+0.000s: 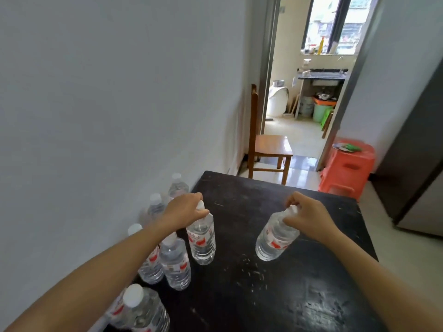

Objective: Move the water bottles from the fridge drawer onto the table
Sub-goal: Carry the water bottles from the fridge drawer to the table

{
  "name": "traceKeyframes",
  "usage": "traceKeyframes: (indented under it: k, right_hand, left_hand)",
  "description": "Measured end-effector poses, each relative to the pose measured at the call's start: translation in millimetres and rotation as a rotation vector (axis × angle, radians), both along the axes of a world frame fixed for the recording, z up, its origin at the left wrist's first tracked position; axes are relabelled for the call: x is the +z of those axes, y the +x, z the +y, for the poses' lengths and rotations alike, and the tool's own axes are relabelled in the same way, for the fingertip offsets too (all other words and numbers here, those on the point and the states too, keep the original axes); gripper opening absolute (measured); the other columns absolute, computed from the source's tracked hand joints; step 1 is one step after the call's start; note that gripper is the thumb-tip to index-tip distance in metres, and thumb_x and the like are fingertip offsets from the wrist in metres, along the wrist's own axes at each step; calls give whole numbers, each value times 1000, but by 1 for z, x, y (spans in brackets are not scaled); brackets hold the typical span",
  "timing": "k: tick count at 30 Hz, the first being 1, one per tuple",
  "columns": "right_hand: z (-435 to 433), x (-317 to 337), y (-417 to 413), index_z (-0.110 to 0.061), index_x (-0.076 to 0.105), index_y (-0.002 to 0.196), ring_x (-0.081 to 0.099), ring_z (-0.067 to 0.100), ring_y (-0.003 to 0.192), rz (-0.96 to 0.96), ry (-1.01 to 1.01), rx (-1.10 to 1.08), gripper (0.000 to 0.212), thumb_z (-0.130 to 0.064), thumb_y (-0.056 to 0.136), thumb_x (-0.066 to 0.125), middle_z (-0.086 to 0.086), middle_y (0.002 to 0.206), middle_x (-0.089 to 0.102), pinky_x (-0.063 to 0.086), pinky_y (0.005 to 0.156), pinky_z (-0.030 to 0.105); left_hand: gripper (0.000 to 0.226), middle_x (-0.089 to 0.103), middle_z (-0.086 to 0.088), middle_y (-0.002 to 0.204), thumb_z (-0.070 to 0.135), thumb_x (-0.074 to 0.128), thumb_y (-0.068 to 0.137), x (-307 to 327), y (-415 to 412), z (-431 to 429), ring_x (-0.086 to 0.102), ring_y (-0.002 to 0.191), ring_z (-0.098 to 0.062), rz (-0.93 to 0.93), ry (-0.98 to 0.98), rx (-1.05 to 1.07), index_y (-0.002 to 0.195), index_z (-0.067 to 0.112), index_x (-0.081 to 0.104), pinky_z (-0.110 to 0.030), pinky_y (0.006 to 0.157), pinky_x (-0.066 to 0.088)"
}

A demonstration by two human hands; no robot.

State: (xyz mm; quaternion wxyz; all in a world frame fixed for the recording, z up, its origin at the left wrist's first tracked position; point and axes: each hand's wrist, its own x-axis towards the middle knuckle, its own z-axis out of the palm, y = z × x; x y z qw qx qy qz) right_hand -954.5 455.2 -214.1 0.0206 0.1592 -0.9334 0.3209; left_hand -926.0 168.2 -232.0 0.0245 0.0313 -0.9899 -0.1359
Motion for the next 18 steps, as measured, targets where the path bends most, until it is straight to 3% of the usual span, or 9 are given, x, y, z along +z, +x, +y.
traceKeyframes:
  k: [7, 12, 18]
  right_hand:
    - [-7, -13, -1, -26, 46, 93, 59, 16, 84, -89, 69, -36, 32, -16, 76, 72, -4, 90, 55, 52, 79, 24]
    - [-8, -32, -5, -23, 49, 98, 54, 14, 78, -147, 110, -44, 30, -14, 77, 68, -5, 89, 53, 32, 58, 5]
    - [-17, -52, -15, -16, 54, 107, 50, 16, 79, -178, 112, -67, 32, -13, 78, 65, -5, 91, 52, 28, 53, 5]
  left_hand:
    - [31, 62, -9, 105, 41, 55, 87, -17, -28, -14, 59, 92, -21, -91, -103, -30, 99, 13, 52, -27, 72, 44]
    - [35, 62, -8, 105, 45, 55, 86, -29, -36, -26, 60, 91, -20, -127, -96, -5, 102, 14, 52, -30, 77, 50]
    - [37, 63, -6, 102, 47, 56, 85, -34, -41, -39, 59, 83, -16, -171, -111, -26, 104, 15, 50, -27, 71, 50]
